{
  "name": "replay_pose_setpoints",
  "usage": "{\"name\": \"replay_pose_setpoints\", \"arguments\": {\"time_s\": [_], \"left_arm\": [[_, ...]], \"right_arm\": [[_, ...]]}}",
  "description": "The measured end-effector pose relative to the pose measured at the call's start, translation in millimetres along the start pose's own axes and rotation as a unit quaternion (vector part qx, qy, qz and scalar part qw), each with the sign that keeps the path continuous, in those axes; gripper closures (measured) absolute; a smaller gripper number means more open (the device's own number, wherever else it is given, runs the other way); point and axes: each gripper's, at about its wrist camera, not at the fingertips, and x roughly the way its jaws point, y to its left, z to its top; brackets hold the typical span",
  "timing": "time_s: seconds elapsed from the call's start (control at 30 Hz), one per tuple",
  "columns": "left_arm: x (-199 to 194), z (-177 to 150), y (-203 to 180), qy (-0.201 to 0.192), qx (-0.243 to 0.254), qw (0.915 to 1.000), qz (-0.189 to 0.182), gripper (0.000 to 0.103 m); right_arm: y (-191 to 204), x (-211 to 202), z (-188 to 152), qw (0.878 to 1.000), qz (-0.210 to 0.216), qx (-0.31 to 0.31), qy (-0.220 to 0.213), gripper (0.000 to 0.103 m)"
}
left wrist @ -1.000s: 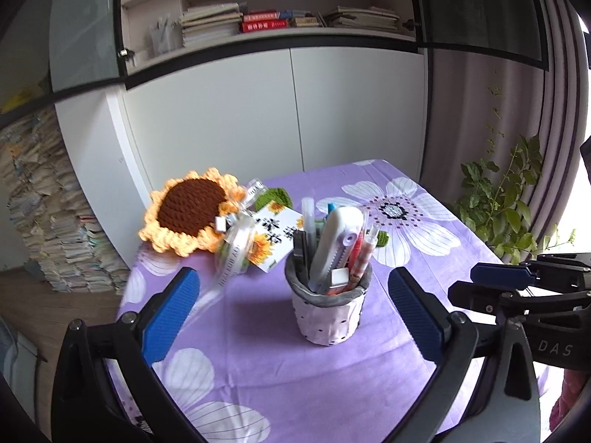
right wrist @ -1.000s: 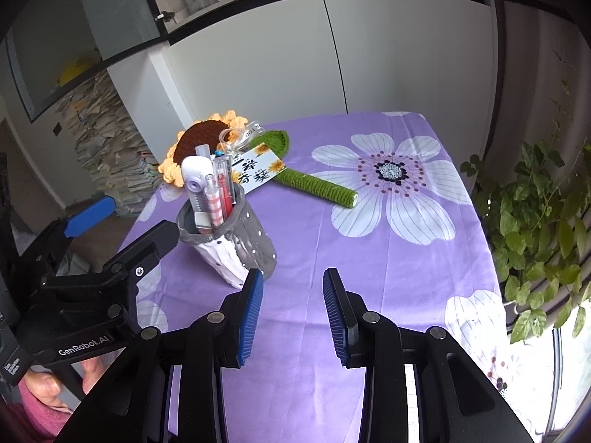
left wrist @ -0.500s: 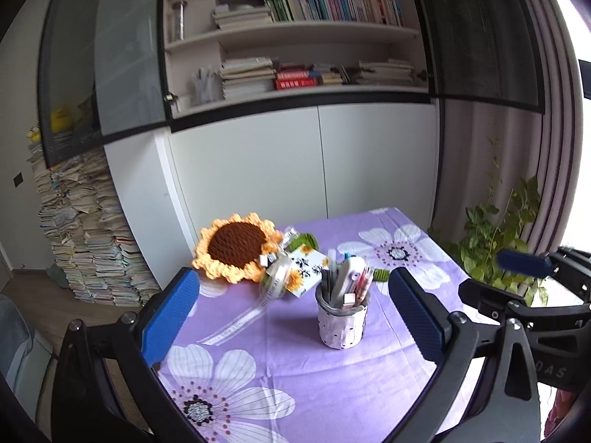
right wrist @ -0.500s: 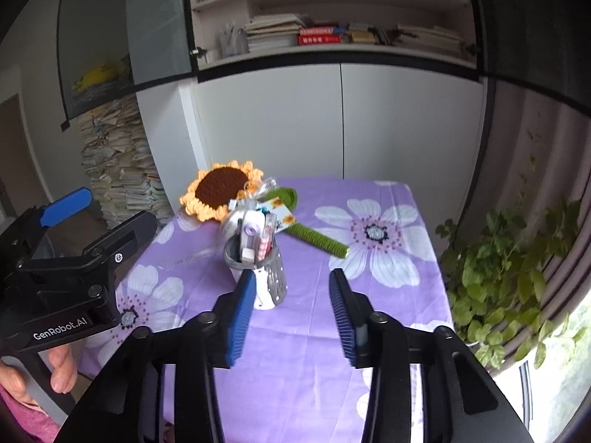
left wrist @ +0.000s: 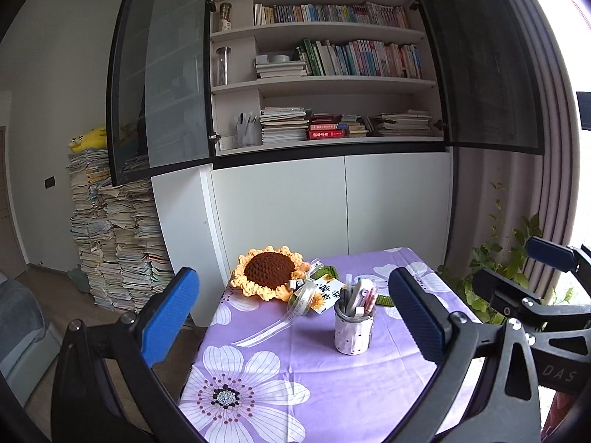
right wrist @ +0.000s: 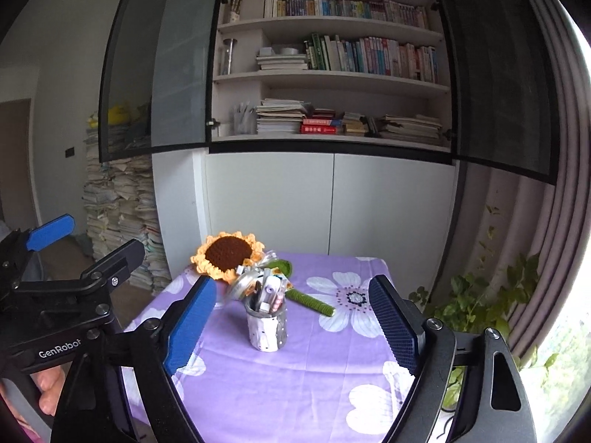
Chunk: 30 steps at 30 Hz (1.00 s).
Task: Organize stationery
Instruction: 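Set the grey cup down on the table and open the left gripper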
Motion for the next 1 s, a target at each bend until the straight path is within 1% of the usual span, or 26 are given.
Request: {"name": "replay_pose_setpoints", "arguments": {"time_s": [0.2, 0.4, 0.6, 0.7, 0.8, 1.0], "left_arm": [[-21.4, -11.4, 0.4, -0.002, 0.001, 1.0, -0.003, 0.001], [-37.7, -16.2, 6.0, -0.004, -0.008, 0.9999, -0.006, 0.001], [-53.3, -16.0, 7.2, -0.025, -0.008, 0.9997, -0.003, 0.001], [-56.2, -17.5, 3.7, -0.029, -0.001, 0.9996, 0.0, 0.001], [-56.1, -19.9, 0.9, -0.026, 0.004, 0.9997, -0.001, 0.001], [-54.6, -20.7, 2.7, -0.018, -0.001, 0.9998, -0.004, 0.001]], "right_arm": [[-3.6, -20.9, -12.3, 0.999, 0.002, 0.032, 0.007, 0.018], [4.9, -47.1, -16.1, 1.0, -0.007, 0.019, -0.012, 0.018], [11.8, -68.6, -15.8, 0.999, -0.007, 0.007, -0.032, 0.018], [12.7, -72.6, -17.4, 0.999, -0.005, 0.008, -0.036, 0.017], [12.1, -72.7, -20.1, 0.999, -0.003, 0.01, -0.032, 0.017], [10.9, -74.3, -22.6, 0.999, 0.0, 0.01, -0.03, 0.017]]}}
